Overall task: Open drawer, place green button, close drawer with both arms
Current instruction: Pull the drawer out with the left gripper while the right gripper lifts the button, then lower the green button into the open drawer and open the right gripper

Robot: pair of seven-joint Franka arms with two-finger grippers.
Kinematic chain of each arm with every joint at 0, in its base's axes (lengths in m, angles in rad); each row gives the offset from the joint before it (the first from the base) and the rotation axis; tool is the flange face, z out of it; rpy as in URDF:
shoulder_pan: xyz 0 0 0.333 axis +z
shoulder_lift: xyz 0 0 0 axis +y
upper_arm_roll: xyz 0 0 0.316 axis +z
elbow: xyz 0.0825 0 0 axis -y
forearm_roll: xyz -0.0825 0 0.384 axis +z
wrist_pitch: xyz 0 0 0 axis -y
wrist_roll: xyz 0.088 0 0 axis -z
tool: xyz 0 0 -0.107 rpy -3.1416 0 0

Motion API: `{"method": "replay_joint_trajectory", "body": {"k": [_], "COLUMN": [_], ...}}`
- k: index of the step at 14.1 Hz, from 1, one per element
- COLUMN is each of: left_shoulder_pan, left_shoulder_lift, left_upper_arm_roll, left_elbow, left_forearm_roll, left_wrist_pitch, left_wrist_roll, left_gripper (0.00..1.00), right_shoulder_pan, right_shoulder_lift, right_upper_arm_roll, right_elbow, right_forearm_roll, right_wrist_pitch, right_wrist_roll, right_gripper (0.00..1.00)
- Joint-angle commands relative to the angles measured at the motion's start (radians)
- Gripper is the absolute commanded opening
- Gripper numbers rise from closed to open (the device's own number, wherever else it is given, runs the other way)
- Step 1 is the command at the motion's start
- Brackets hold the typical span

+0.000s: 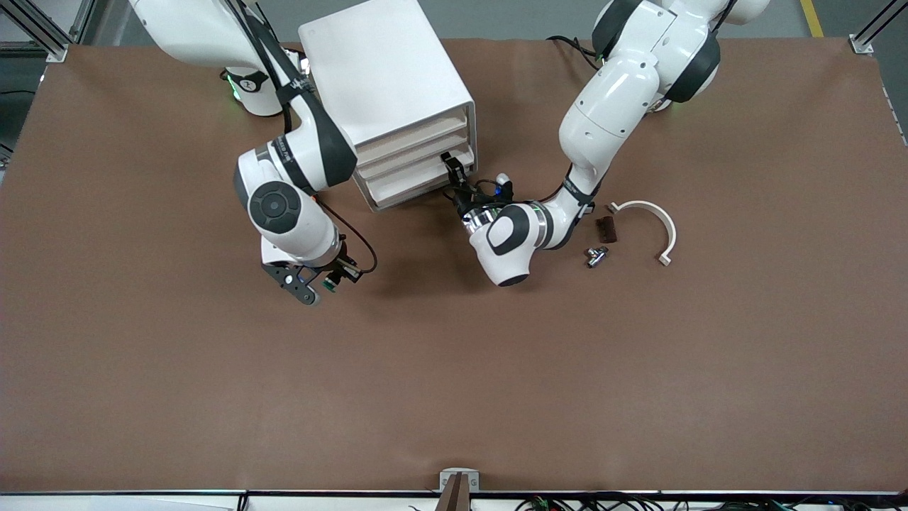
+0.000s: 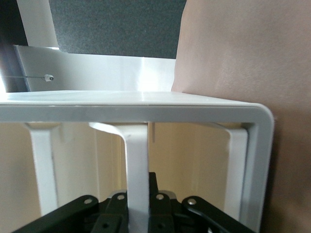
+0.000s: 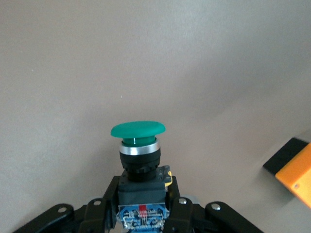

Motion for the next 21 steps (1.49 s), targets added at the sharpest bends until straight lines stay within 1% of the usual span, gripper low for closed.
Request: {"method": "replay_joint_trajectory", "body": {"k": [1,4,6,10,13,17,21], "left_shoulder_pan": [0.054,0.097,0.121,0.166,0.193,0.210,0.230], "left_shoulder_lift": [0.006,0.006,0.006,0.006,0.006,0.006,0.006], "left_upper_arm_roll": [-0.003,-0.003,-0.003,-0.003,-0.002,0.000,0.000], "left_elbow": [0.009,0.011,0.014,0.015,0.015,0.017,0.017], "left_forearm_roll": [-0.023,-0.023,-0.022,-0.020,-0.022,-0.022,-0.020], "left_wrist_pitch": [-0.009,-0.009,-0.009,-0.003,-0.001,-0.001,-0.001], "left_wrist_roll": [-0.022,-0.022,-0.021,-0.015,-0.012,-0.013,-0.012], "left_gripper": [0.06,0.08,0.09,0.11,0.12,0.12,0.12], "right_shoulder_pan": [0.035,0.055,0.072,0.146,0.206,0.287,0.357], "right_shoulder_lift": [-0.043,-0.082,-0.100,-0.108,-0.102,-0.091,-0.030], "right_upper_arm_roll": [-0.005,-0.005,-0.003,-0.004,-0.003,-0.003,-0.005], "right_elbow": [-0.039,-0.087,-0.092,-0.092,-0.092,-0.092,-0.092], "right_forearm_roll": [0.009,0.011,0.012,0.012,0.012,0.012,0.012], "right_wrist_pitch": [-0.003,0.002,-0.003,0.003,0.016,0.075,0.158], "right_wrist_roll": [0.068,0.104,0.135,0.258,0.351,0.495,0.614], "right_gripper": [0.00,0.00,0.00,0.00,0.00,0.00,0.00]}}
